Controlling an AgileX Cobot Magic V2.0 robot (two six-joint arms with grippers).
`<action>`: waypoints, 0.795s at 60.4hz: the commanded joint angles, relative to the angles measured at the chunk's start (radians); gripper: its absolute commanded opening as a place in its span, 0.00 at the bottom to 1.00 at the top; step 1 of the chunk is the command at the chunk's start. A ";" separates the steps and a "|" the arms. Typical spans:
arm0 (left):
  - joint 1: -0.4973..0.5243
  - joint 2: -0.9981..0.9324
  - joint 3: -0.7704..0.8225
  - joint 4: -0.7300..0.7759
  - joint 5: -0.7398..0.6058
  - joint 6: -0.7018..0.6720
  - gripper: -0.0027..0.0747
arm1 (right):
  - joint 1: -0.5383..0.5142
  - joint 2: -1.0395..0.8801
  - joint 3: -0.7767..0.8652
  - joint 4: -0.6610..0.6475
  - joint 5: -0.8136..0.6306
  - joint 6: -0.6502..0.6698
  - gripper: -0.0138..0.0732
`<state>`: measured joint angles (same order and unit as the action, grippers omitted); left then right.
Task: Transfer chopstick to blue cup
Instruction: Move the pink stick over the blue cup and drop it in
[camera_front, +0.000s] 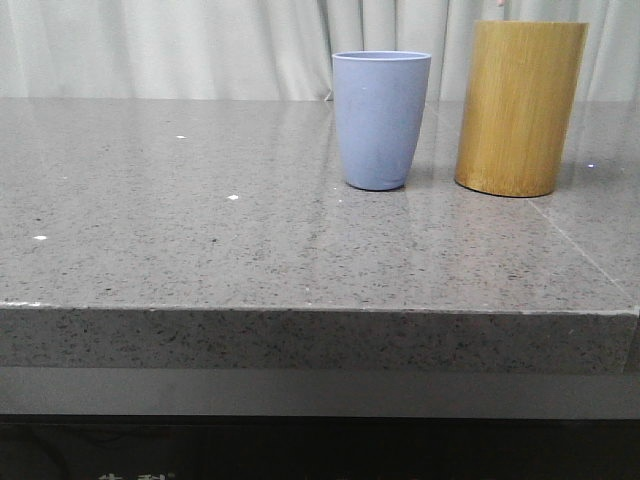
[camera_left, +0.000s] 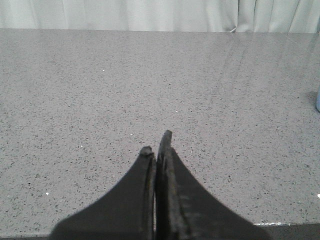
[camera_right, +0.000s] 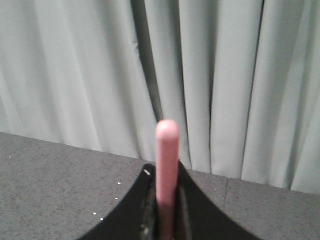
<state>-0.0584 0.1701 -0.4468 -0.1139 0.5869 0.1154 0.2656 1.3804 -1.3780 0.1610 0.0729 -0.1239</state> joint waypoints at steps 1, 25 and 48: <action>-0.008 0.012 -0.025 -0.013 -0.078 -0.001 0.01 | 0.041 -0.044 -0.035 -0.011 -0.116 -0.009 0.25; -0.008 0.012 -0.025 -0.013 -0.078 -0.001 0.01 | 0.201 0.027 -0.033 -0.011 -0.086 -0.009 0.25; -0.008 0.012 -0.025 -0.013 -0.075 -0.001 0.01 | 0.201 0.155 -0.032 -0.010 -0.021 -0.008 0.26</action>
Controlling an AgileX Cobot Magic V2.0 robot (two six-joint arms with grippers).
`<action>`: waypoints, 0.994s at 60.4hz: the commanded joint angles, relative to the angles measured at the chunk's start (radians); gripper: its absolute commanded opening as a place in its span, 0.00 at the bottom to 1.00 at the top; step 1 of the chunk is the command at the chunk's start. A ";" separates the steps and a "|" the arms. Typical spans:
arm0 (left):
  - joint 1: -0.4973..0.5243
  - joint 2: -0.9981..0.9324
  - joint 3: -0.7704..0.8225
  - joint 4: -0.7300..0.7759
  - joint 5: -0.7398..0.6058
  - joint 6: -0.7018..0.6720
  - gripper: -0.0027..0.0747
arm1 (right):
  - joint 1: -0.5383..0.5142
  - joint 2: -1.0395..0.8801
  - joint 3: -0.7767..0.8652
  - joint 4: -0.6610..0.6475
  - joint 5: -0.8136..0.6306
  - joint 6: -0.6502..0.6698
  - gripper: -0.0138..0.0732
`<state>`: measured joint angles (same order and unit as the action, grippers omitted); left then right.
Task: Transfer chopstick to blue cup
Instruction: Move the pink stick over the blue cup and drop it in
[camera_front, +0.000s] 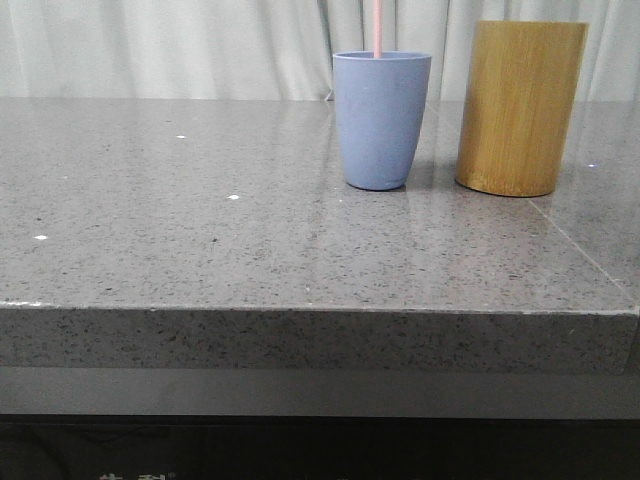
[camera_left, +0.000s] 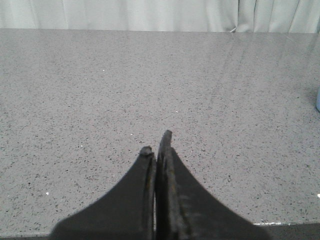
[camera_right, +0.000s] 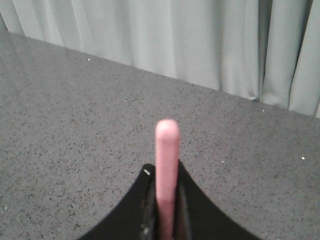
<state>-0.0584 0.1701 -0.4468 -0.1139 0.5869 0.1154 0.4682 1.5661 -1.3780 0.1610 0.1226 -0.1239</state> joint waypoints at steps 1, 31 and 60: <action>-0.008 0.012 -0.025 -0.013 -0.075 -0.001 0.01 | -0.002 -0.029 -0.032 -0.010 -0.069 -0.008 0.26; -0.008 0.012 -0.025 -0.012 -0.075 -0.001 0.01 | -0.014 -0.091 -0.067 0.013 0.015 -0.001 0.52; -0.008 0.012 -0.025 -0.012 -0.075 -0.001 0.01 | -0.176 -0.219 -0.186 0.068 0.468 0.012 0.09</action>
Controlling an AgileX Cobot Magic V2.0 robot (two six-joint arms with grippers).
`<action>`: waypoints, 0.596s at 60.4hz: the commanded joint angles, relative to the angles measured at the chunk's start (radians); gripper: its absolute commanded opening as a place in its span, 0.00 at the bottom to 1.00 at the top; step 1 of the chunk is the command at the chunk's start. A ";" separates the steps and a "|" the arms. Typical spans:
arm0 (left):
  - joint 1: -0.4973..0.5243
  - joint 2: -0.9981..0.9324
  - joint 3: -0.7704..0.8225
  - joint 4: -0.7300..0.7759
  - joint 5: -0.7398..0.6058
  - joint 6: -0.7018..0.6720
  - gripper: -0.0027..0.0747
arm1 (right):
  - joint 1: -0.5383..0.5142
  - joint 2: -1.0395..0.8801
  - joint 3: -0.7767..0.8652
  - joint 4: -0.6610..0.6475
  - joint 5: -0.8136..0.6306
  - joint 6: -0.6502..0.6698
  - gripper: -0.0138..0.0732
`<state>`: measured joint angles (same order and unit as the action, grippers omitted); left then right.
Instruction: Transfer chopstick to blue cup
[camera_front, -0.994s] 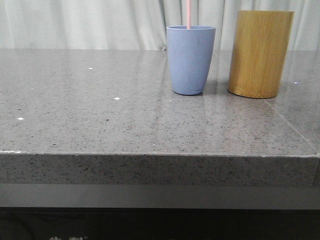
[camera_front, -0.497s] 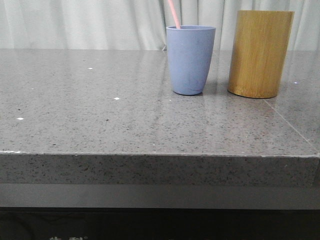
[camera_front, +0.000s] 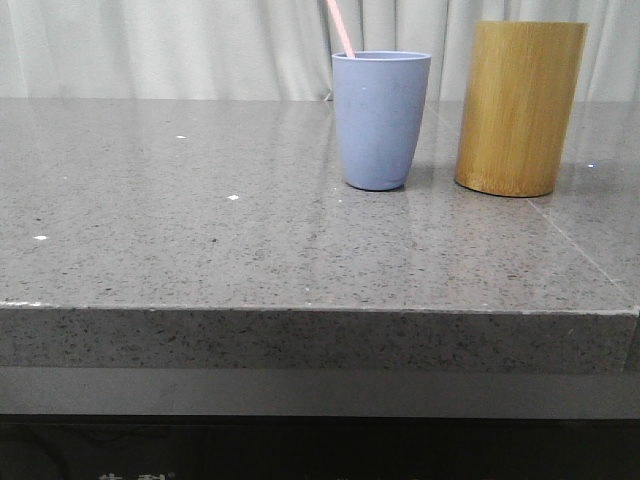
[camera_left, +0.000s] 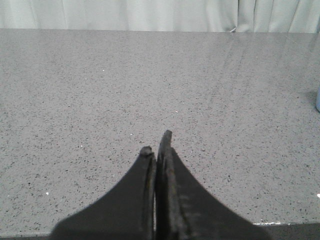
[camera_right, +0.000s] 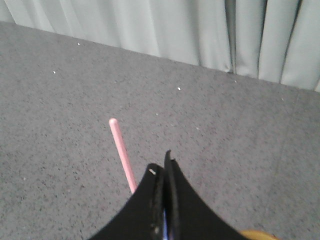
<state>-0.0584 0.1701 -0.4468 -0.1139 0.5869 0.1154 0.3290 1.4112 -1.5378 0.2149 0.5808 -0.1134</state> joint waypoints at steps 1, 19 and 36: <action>-0.008 0.012 -0.025 -0.012 -0.075 -0.001 0.01 | -0.045 -0.074 -0.020 0.016 0.018 0.002 0.09; -0.008 0.012 -0.025 -0.012 -0.075 -0.001 0.01 | -0.167 -0.324 0.301 0.037 -0.022 0.002 0.09; -0.008 0.012 -0.025 -0.012 -0.075 -0.001 0.01 | -0.167 -0.632 0.735 0.060 -0.255 0.002 0.08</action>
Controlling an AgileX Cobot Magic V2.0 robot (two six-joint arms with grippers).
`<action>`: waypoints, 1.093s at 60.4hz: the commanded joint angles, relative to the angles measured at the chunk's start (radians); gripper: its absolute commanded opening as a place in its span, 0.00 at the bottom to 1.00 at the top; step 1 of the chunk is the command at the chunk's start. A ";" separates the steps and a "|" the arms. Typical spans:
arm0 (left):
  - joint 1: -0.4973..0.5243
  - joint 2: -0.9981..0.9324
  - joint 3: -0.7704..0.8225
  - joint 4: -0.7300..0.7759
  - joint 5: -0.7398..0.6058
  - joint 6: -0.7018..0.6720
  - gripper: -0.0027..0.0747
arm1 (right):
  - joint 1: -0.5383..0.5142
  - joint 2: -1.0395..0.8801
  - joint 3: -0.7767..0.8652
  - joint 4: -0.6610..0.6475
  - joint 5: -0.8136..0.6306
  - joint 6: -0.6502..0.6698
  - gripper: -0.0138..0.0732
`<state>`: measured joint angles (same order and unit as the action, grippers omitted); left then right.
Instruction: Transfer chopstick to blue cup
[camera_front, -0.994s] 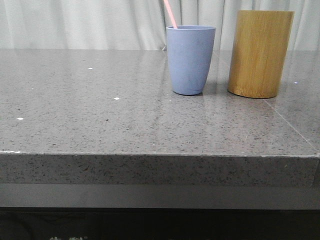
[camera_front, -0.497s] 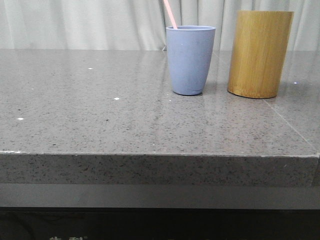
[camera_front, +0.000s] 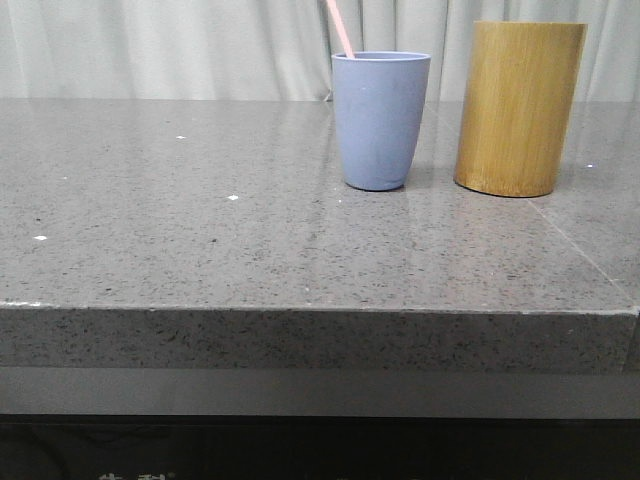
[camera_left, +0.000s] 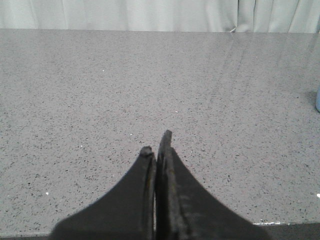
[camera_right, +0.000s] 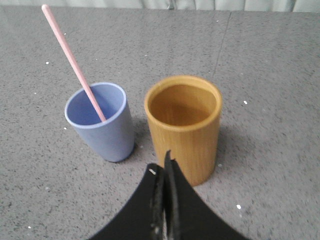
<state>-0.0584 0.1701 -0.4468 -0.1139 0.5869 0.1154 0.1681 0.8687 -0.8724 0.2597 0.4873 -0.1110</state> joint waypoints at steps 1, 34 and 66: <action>-0.008 0.012 -0.025 -0.012 -0.075 -0.001 0.01 | -0.006 -0.116 0.100 0.015 -0.180 -0.001 0.08; -0.008 0.012 -0.025 -0.012 -0.075 -0.001 0.01 | -0.006 -0.712 0.504 0.015 -0.259 -0.001 0.08; -0.008 0.012 -0.025 -0.012 -0.075 -0.001 0.01 | -0.006 -0.723 0.504 0.015 -0.259 -0.001 0.08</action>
<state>-0.0584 0.1701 -0.4451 -0.1139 0.5869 0.1154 0.1681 0.1352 -0.3454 0.2659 0.3131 -0.1093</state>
